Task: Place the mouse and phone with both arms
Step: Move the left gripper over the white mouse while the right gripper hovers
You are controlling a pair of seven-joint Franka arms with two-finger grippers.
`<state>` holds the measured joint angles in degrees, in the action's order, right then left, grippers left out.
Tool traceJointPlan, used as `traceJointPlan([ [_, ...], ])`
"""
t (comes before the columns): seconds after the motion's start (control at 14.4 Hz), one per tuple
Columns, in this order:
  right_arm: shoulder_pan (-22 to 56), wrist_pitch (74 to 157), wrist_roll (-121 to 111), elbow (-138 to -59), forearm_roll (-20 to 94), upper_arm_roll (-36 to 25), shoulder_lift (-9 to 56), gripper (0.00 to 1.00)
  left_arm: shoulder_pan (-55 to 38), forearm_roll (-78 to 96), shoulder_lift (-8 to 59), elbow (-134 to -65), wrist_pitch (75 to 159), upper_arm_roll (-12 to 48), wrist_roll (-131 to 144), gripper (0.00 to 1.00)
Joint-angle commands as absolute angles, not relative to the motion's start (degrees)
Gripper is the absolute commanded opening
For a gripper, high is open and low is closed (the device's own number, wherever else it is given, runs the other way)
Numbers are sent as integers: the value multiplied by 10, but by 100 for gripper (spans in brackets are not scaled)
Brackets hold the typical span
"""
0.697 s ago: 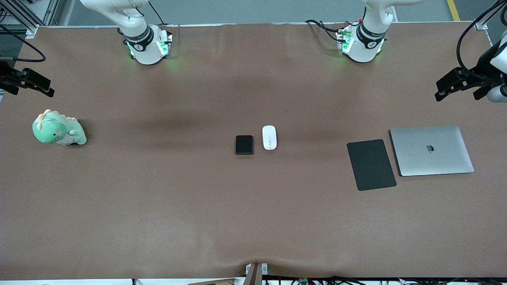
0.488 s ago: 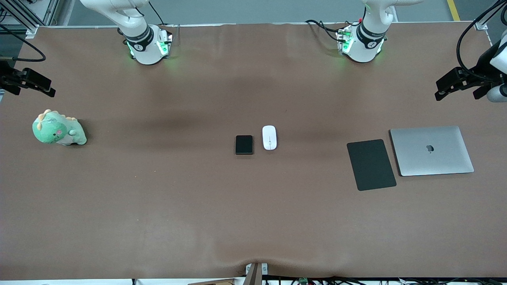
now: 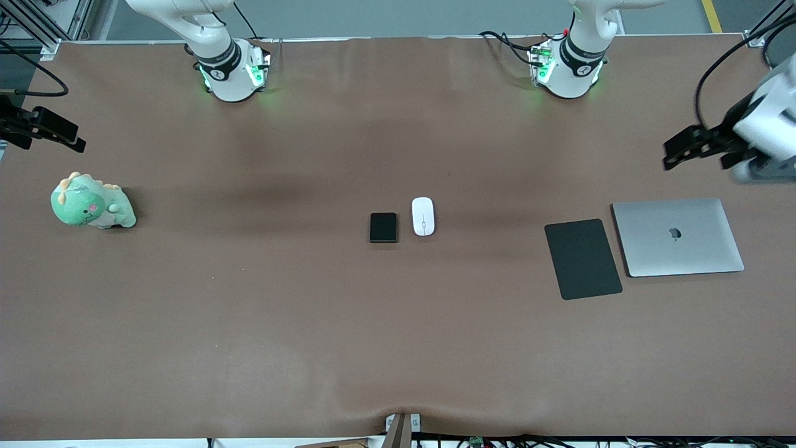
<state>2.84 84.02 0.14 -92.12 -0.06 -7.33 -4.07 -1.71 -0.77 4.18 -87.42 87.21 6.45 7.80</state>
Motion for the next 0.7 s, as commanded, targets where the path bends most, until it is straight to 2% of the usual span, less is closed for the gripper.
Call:
traceJointPlan([
  [0.0, 16, 835, -9, -921, 10, -67, -47, 100, -58, -4, 88, -865, 893, 86, 141, 100],
  [0.28, 17, 835, -9, -914, 8, -67, -45, 100, -151, -8, 153, -884, 960, 91, 240, 100],
  [0.49, 15, 836, -16, -905, 6, -67, -37, 100, -210, -8, 167, -943, 1055, 91, 305, 100],
  [0.63, 18, 836, -16, -903, 8, -67, -31, 100, -250, -9, 183, -968, 1091, 90, 357, 100],
])
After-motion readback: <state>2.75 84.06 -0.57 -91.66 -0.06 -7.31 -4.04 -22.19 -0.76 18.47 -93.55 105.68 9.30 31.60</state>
